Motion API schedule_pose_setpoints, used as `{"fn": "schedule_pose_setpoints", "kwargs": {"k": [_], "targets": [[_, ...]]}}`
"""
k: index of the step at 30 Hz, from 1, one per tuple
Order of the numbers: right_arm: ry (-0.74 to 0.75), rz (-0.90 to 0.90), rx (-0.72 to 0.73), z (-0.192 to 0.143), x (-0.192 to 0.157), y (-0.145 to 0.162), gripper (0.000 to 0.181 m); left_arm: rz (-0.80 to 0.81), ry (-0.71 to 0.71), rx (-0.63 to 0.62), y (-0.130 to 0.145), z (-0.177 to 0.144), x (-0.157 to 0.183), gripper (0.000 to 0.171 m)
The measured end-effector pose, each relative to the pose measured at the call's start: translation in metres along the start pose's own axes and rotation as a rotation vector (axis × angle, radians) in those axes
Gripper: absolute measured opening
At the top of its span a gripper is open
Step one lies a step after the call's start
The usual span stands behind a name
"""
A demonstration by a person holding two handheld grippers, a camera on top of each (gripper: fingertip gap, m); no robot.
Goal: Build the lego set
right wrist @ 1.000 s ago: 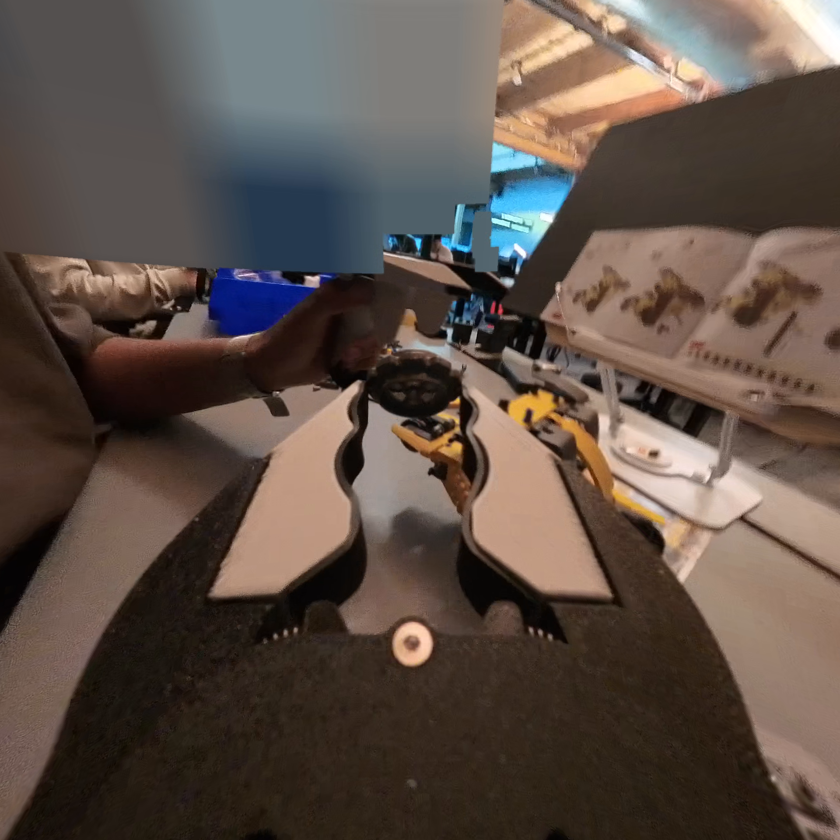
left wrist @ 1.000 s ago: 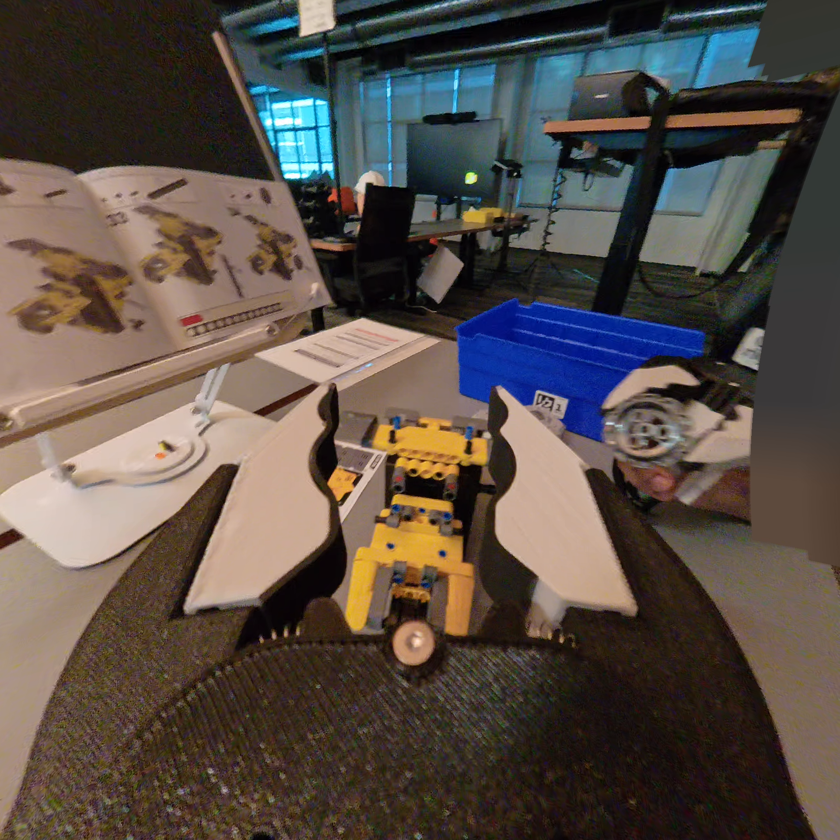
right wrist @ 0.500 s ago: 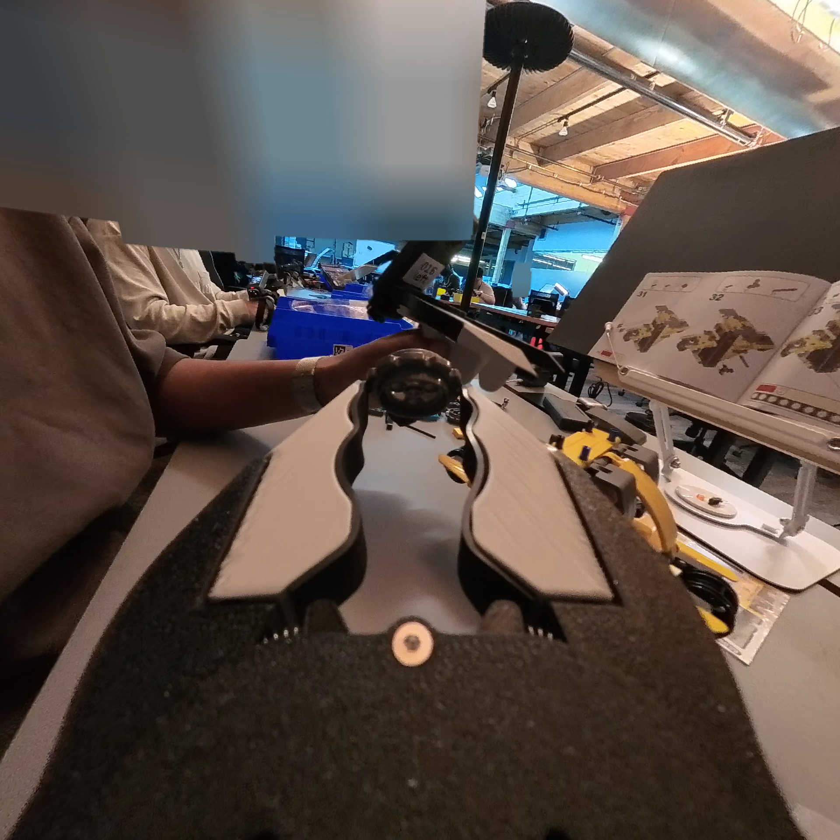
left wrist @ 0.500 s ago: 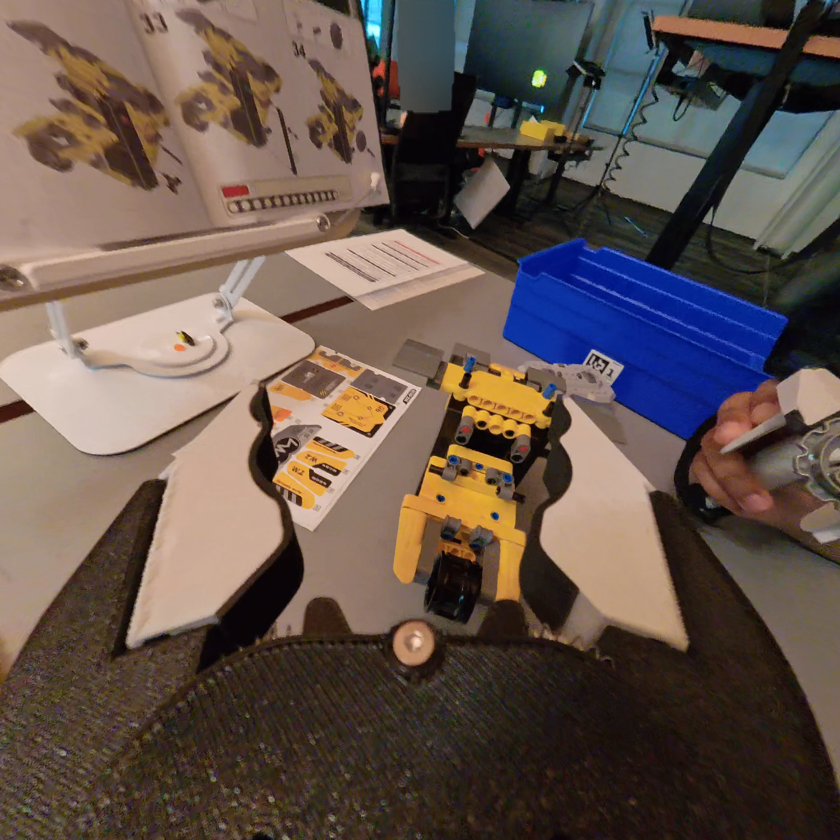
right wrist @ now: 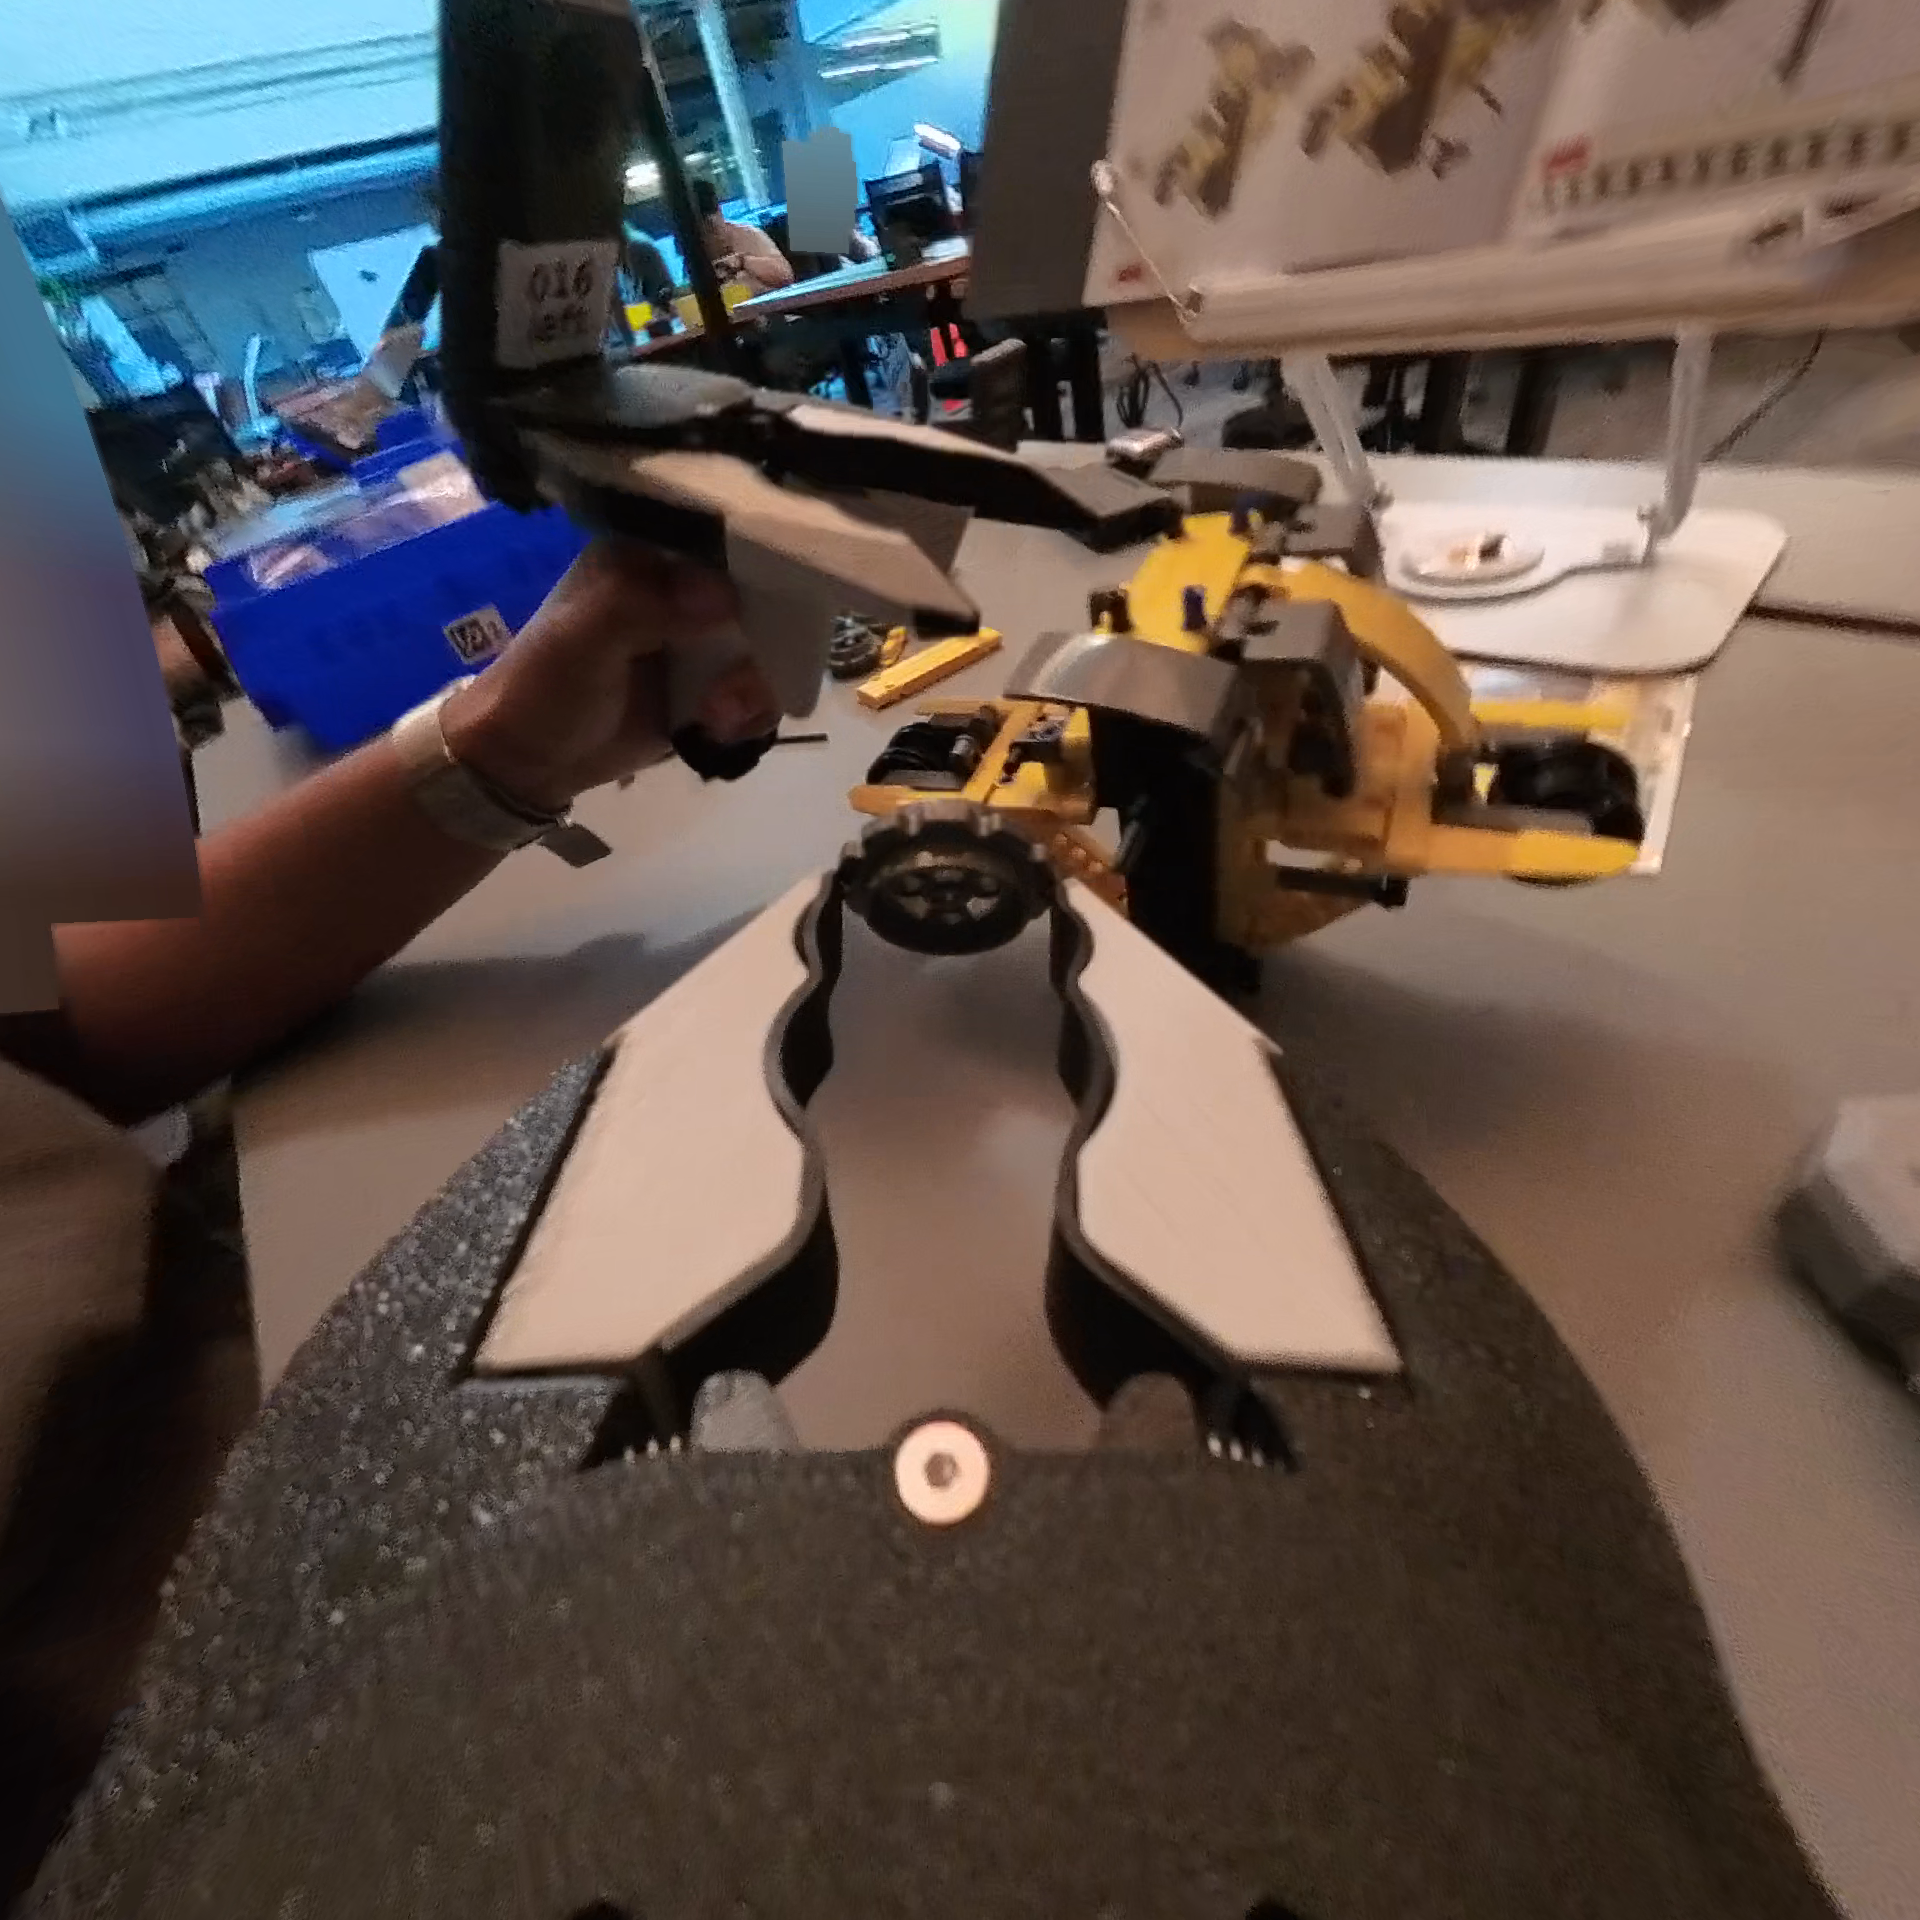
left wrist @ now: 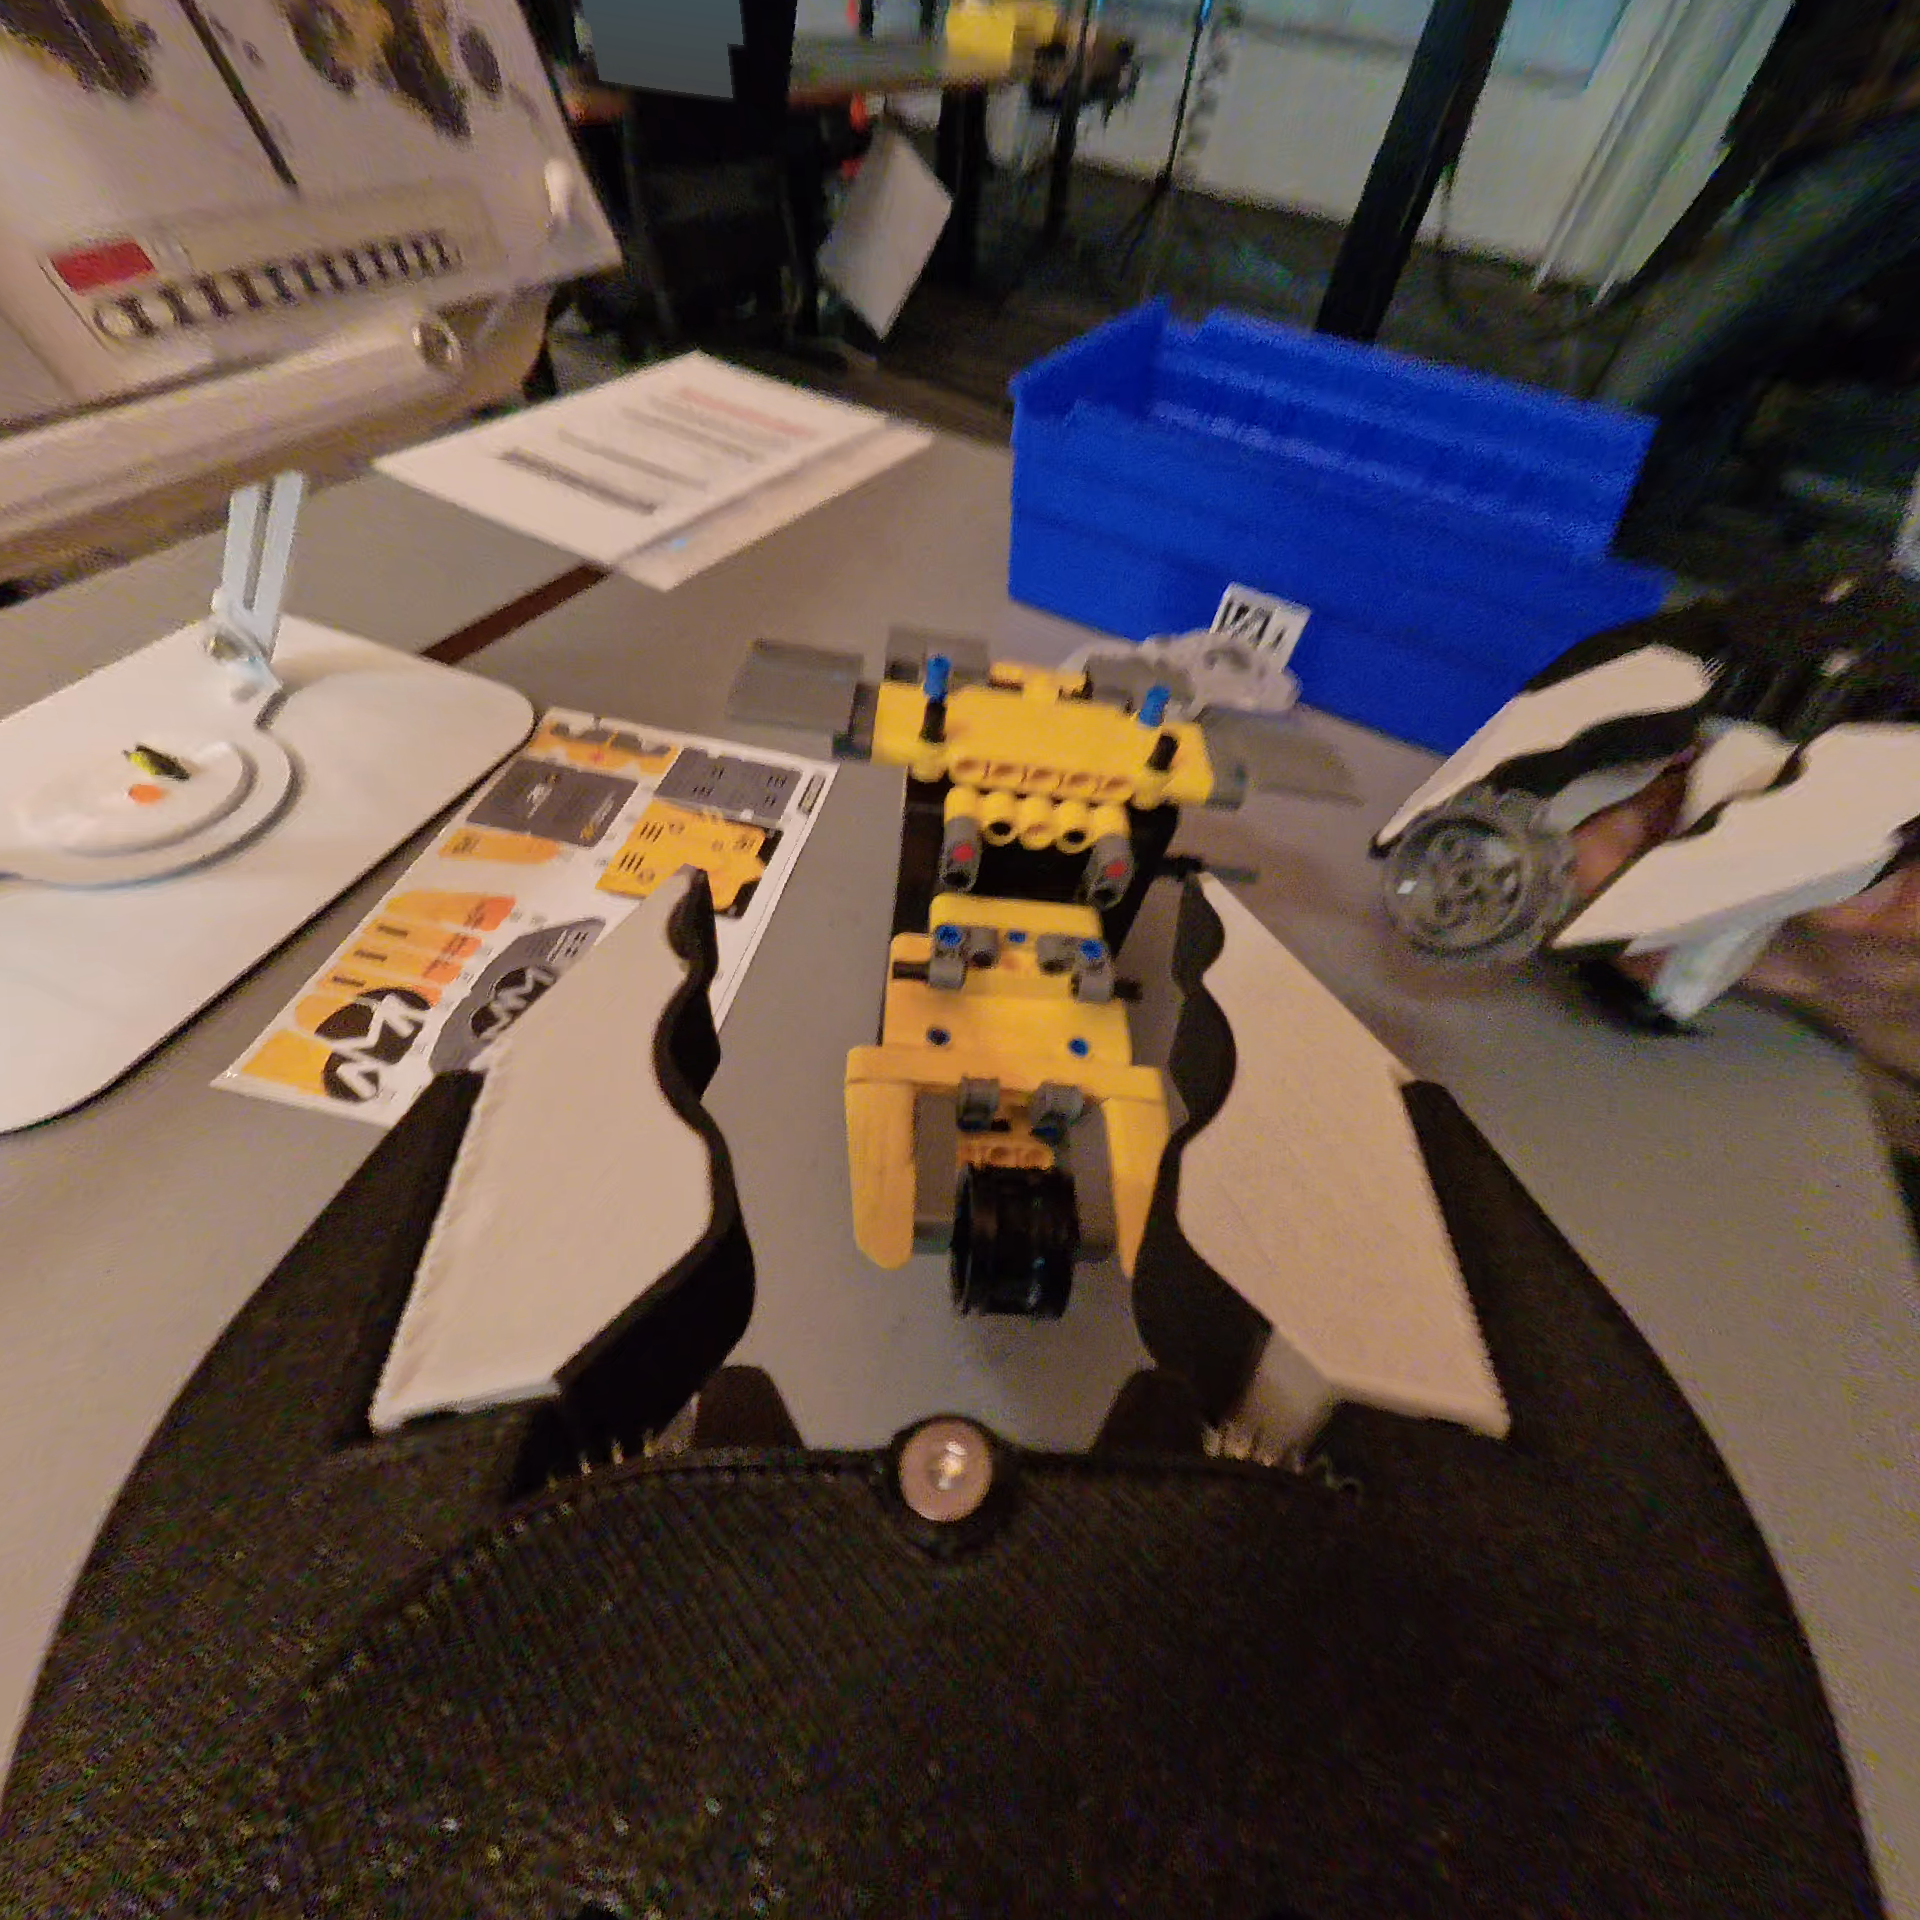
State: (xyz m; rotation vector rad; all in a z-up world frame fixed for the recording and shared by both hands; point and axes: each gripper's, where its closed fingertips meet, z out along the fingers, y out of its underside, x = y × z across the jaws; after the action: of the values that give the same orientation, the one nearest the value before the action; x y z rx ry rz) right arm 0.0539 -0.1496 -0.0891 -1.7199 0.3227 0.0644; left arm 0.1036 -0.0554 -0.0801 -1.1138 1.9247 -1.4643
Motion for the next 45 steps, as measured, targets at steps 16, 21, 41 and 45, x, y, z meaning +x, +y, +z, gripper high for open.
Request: {"fn": "schedule_pose_setpoints", "kwargs": {"k": [16,21,41,45], "targets": [[-0.053,0.307,0.037,0.004,0.035,0.005,0.039,-0.083,0.103,-0.220,0.037,0.021,0.030,0.066],[-0.131,0.404,0.047,-0.002,0.046,0.005,0.039,-0.145,0.075,-0.171,0.034,0.024,0.024,0.072],[-0.191,0.473,-0.008,0.009,0.052,0.012,0.039,-0.203,0.108,-0.159,0.018,0.047,0.027,0.071],[-0.170,0.444,-0.032,0.013,0.051,0.016,0.039,-0.197,0.089,-0.167,0.020,0.048,0.025,0.067]]}}
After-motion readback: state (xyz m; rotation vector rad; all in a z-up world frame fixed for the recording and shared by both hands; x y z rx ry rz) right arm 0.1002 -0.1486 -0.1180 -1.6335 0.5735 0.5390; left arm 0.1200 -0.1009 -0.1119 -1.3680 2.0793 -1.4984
